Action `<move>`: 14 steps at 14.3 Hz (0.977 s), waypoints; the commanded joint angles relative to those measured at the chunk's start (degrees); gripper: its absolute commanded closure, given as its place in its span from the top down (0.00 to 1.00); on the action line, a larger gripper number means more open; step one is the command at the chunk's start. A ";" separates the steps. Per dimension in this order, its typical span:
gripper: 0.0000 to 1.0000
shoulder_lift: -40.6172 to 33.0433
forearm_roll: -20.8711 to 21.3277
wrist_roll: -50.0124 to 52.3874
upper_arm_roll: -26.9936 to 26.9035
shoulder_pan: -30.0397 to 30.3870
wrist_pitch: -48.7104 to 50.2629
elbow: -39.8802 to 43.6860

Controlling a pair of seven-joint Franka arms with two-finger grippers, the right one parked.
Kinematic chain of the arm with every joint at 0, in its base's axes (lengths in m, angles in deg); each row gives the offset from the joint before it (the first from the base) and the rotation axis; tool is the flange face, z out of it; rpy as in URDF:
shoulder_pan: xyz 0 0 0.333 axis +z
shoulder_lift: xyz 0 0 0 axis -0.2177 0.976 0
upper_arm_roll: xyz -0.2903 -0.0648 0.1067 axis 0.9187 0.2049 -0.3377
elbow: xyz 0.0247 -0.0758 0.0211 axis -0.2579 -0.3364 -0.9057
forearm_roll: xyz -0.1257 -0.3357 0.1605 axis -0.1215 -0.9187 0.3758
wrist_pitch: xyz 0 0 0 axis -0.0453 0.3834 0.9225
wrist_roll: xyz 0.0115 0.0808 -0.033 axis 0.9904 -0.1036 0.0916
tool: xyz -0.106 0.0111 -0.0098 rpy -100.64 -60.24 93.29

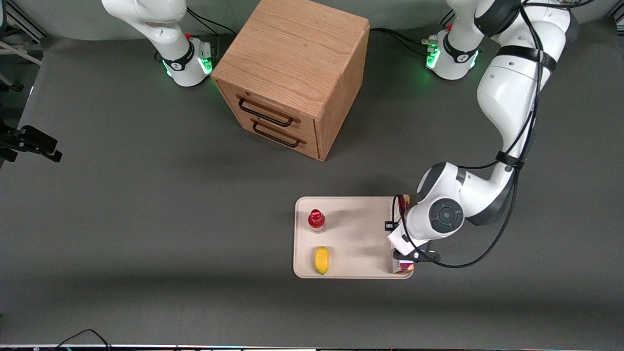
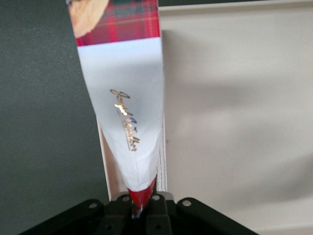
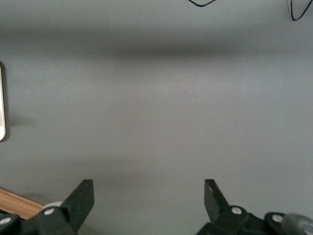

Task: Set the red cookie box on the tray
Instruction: 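Carry the cookie box over the tray and lower it onto the tray, then open the left gripper and raise it away from the tray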

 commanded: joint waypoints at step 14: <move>1.00 -33.56 -12.99 -15.83 -12.51 2.16 41.92 2.42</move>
